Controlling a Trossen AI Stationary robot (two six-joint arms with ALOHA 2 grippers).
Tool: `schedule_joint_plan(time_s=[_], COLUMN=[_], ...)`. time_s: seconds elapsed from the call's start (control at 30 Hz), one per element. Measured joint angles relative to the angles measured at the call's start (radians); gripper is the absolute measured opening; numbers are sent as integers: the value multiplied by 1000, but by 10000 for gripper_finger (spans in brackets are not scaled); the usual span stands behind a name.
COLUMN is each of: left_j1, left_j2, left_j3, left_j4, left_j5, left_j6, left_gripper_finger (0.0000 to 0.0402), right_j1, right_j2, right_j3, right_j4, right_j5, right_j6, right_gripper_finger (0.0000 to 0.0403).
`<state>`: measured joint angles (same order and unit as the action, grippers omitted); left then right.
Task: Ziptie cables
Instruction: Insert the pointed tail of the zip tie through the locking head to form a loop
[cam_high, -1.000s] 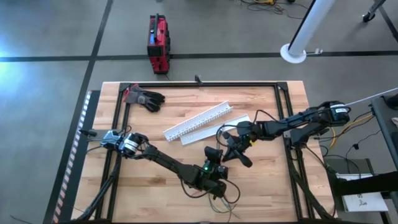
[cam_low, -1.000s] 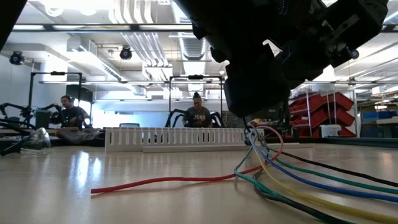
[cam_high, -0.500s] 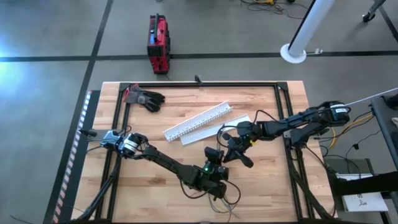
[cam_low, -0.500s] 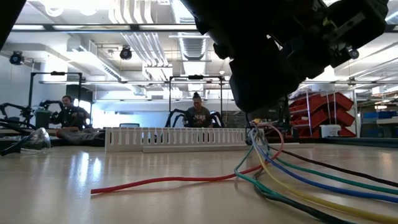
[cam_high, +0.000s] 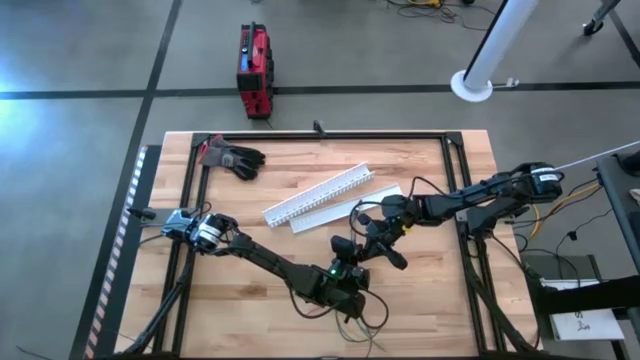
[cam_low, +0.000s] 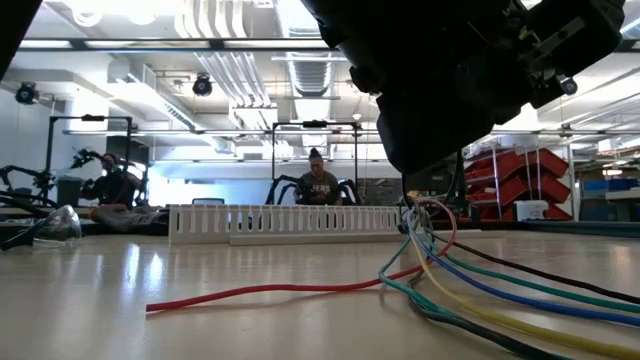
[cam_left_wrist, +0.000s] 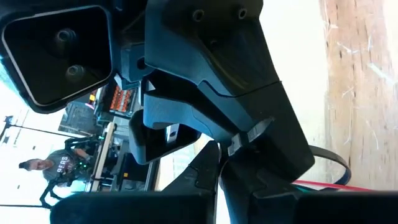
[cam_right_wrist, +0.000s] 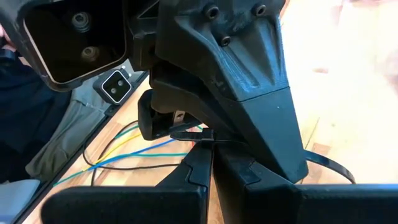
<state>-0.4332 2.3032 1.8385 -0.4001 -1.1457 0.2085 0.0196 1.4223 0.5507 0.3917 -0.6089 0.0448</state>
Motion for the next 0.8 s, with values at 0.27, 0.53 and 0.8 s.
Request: schedule_joint_plan(time_s=[0.27, 0.53, 0.8], left_j1=[-9, -23, -28], left_j2=[0, -1, -1], left_j3=[0, -1, -1], left_j4=[-9, -11, -12], left_j5=[1, -5, 2], left_j6=[0, -1, -11], left_gripper_finger=[0, 0, 0], right_j1=[-8, -23, -23], right_j2=[-4, -30, -30], right_j3=[0, 0, 0], right_j4=[2, -21, -30], right_j5=[-2, -9, -15], right_j6=[29, 33, 32], right_gripper_finger=[0, 0, 0])
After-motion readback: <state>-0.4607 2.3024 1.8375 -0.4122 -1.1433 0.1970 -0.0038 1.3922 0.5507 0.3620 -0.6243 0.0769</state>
